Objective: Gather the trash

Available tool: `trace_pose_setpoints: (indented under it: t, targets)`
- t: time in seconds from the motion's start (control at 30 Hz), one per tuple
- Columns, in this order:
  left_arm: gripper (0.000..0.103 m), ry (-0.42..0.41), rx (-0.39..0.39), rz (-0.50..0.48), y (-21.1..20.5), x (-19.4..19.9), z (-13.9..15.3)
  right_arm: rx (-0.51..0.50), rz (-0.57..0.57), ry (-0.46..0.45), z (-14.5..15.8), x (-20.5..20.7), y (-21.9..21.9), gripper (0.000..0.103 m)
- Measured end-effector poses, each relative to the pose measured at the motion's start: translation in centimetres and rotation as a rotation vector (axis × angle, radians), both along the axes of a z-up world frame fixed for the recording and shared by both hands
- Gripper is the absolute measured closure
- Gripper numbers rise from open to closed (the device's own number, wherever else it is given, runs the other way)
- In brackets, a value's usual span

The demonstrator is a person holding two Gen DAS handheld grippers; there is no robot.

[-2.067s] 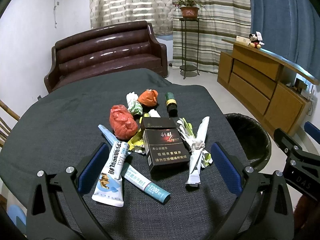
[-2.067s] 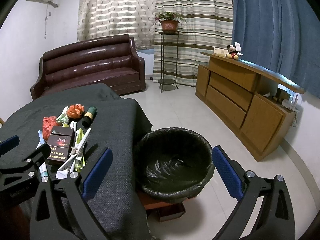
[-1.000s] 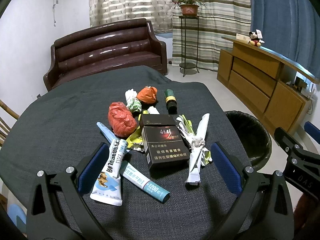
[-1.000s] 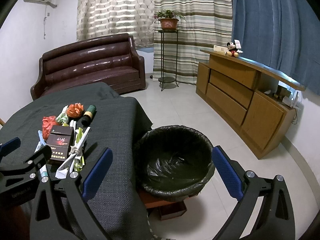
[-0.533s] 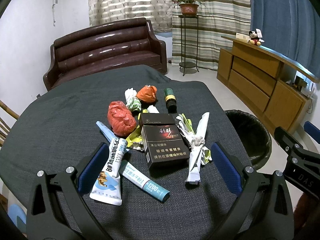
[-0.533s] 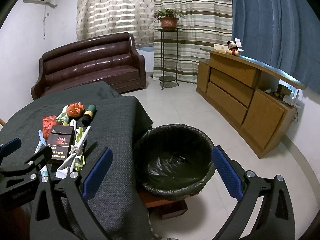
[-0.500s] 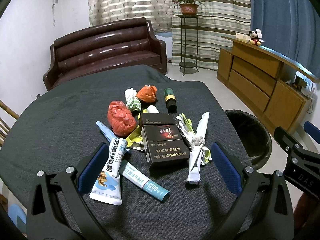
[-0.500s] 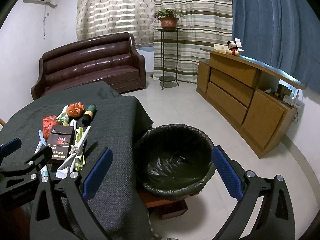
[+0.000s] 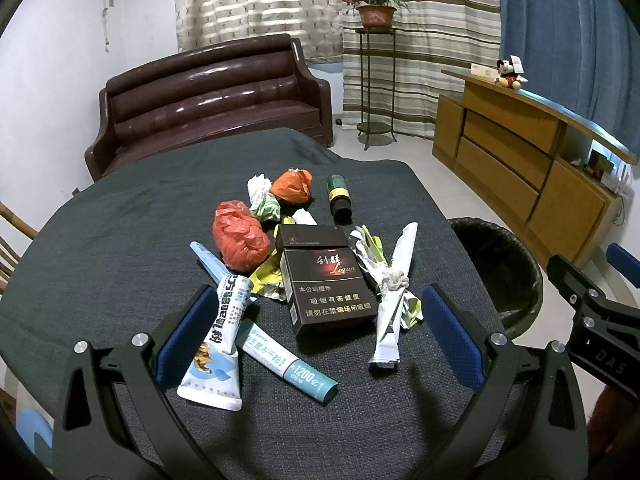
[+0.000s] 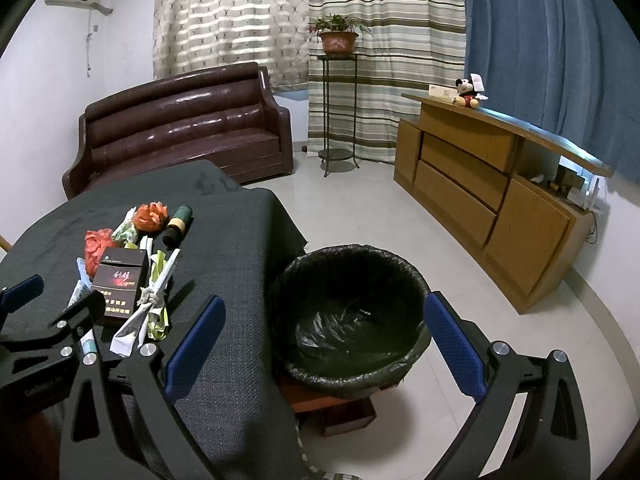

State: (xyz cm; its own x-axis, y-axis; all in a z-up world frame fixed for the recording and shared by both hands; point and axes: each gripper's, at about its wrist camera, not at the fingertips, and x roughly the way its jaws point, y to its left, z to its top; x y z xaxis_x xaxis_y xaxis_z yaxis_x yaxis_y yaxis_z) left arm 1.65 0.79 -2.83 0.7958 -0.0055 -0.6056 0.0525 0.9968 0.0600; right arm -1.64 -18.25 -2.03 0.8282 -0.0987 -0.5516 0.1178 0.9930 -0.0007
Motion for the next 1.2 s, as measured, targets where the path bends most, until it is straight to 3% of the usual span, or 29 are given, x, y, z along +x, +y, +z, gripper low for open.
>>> trace_pose_setpoints:
  t: [0.07, 0.4, 0.83, 0.9, 0.97, 1.0, 1.2]
  targets:
    - [0.004, 0.005, -0.005, -0.006, -0.1, 0.0, -0.2, 0.001, -0.04, -0.007, -0.2, -0.4, -0.1, 0.006]
    - [0.004, 0.039, -0.001, 0.035, 2.4, -1.0, -2.5, 0.001, 0.011, 0.021, -1.5, 0.5, 1.4, 0.006]
    - [0.011, 0.112, -0.019, 0.122, 7.4, -2.0, -2.1, 0.02, 0.102, 0.041, -1.5, 0.7, 4.6, 0.01]
    - [0.013, 0.113, -0.007, 0.12, 7.2, -1.8, -1.9, 0.014, 0.11, 0.052, -1.3, 1.4, 4.5, 0.013]
    - [0.021, 0.114, 0.005, 0.11, 7.1, -1.6, -1.9, 0.004, 0.115, 0.063, -1.4, 1.4, 4.7, 0.031]
    - [0.024, 0.118, 0.0, 0.106, 7.4, -1.4, -1.9, 0.007, 0.115, 0.074, -1.5, 1.5, 4.6, 0.035]
    - [0.034, 0.165, 0.001, 0.091, 7.8, -0.6, -2.2, 0.03, 0.12, 0.103, -1.7, 1.9, 4.3, 0.04]
